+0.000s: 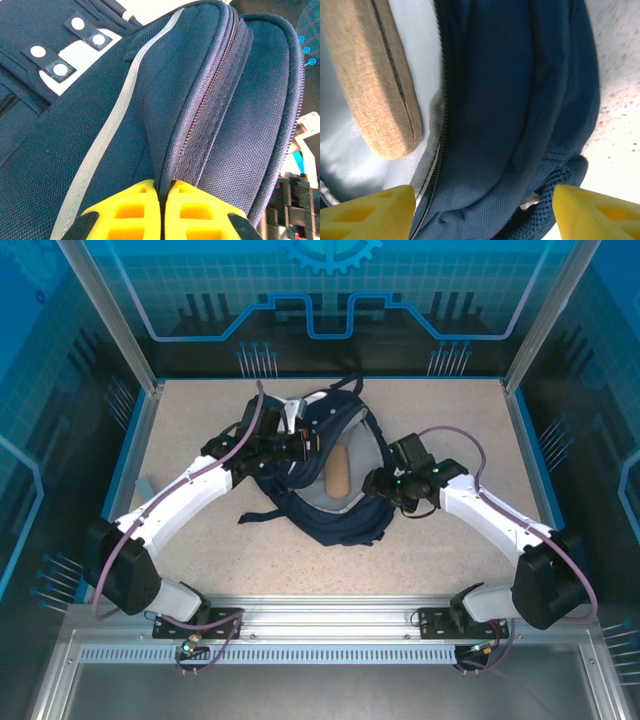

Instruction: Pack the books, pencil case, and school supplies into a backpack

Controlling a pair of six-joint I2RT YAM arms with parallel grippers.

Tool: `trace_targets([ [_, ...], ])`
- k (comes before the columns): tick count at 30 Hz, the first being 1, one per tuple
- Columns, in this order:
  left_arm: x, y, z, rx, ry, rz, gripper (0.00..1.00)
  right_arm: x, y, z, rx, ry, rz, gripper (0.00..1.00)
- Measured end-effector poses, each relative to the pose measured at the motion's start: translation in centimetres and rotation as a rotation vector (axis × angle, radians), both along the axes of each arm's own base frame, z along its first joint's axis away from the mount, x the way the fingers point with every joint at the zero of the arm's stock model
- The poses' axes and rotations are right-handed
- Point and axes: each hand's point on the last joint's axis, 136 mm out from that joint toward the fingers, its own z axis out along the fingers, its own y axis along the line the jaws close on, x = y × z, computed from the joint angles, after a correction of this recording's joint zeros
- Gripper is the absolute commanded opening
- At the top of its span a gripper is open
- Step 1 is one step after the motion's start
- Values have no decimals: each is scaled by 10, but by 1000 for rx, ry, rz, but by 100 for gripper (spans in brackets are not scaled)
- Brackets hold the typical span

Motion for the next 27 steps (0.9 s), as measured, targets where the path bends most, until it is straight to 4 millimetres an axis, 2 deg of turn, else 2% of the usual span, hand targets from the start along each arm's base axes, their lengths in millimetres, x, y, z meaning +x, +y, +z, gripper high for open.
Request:
trace_targets([
  [6, -3, -18, -29, -65, 75, -64, 6, 10, 24, -12, 110, 4, 33, 45],
  [11, -2, -33, -52, -112, 148, -104, 9, 21, 32, -16, 156, -13, 42, 39],
  [13, -1, -36, -58, -124, 166, -106, 15, 27, 31, -13, 171, -32, 35, 38],
  [14, 0, -37, -60, -129, 173, -105, 21, 30, 29, -11, 176, -40, 32, 38],
  [17, 2, -39, -60, -153, 191, -92, 46, 36, 21, -11, 175, -49, 16, 44],
  [18, 3, -40, -58, -163, 192, -83, 54, 36, 18, -11, 169, -49, 14, 50],
  [20, 5, -38, -56, -174, 191, -69, 64, 36, 11, -11, 155, -50, 11, 62],
  [23, 4, -27, -55, -177, 187, -32, 71, 35, -6, -1, 137, -72, -21, 72],
  [27, -8, 11, -54, -167, 175, 52, 80, 32, -37, 18, 120, -130, -86, 82],
])
